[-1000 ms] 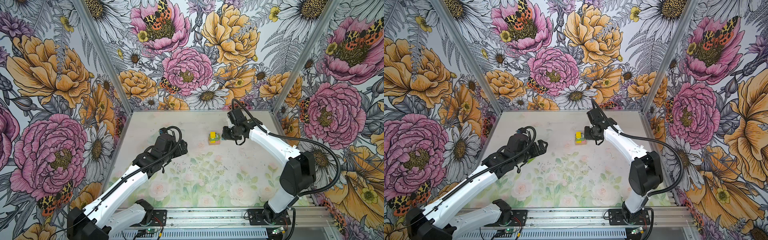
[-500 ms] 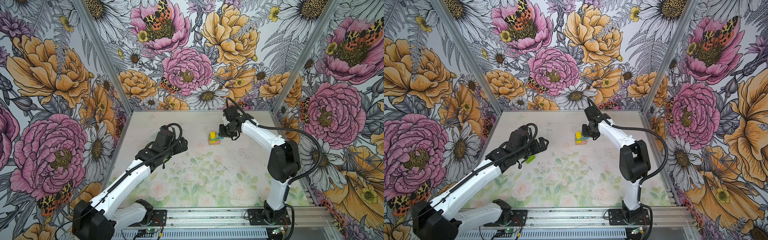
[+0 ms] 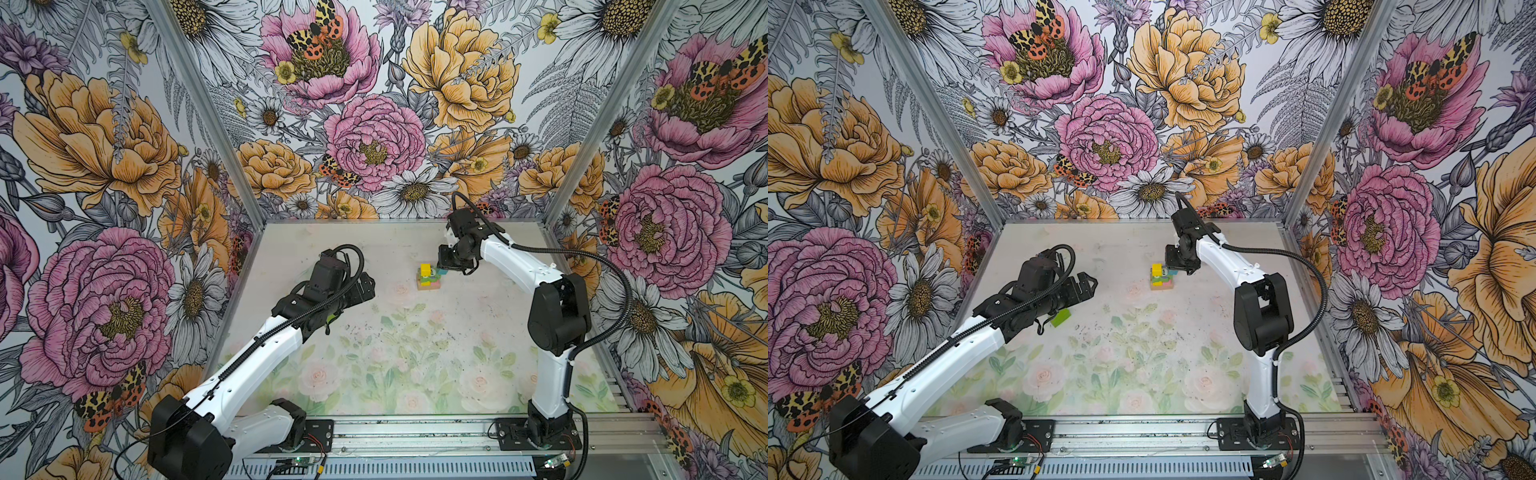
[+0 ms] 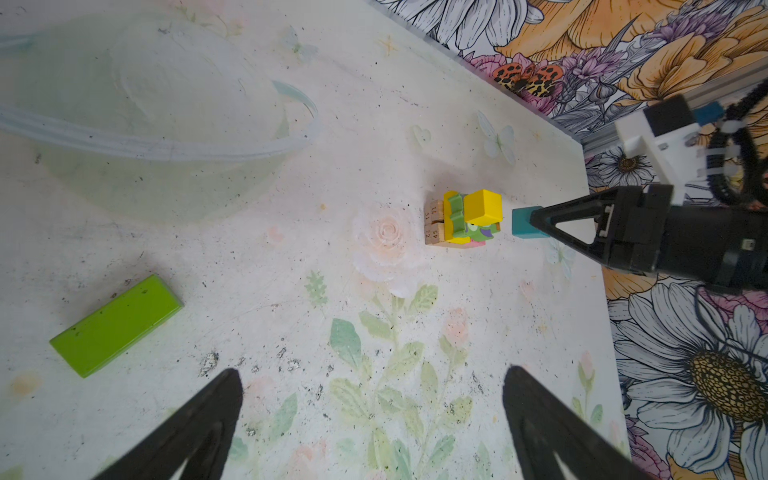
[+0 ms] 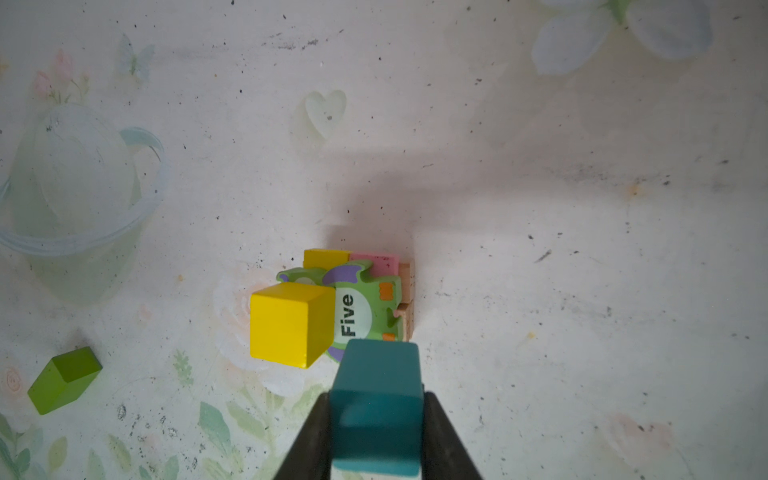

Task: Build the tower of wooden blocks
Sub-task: 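Lower the teal cube beside the yellow cube onto the owl block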

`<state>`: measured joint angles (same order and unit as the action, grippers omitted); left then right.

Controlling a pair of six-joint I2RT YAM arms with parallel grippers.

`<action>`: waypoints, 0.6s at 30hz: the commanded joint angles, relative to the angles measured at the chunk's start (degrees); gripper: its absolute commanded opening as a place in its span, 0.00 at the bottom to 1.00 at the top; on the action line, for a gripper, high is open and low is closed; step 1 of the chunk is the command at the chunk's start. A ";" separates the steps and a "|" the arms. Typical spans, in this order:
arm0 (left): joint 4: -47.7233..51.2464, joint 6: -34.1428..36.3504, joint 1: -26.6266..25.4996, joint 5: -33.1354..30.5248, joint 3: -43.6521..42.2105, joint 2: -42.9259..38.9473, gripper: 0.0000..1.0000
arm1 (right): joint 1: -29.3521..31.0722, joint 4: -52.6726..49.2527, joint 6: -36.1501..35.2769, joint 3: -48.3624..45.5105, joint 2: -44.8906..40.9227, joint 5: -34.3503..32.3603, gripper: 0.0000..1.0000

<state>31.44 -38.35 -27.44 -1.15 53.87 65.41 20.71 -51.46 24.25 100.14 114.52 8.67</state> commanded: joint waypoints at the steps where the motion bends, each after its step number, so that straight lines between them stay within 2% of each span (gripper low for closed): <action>1: -1.38 1.26 0.61 1.19 1.93 0.57 0.99 | -0.22 -0.04 -1.39 2.49 1.19 0.97 0.29; 18: -1.38 1.40 0.98 1.33 2.63 1.82 0.99 | -0.41 -0.66 -1.92 5.38 4.23 2.23 0.30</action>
<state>31.03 -38.35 -27.09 -0.71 55.09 67.02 20.64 -52.07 22.96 103.37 117.69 10.35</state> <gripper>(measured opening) 0.989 0.319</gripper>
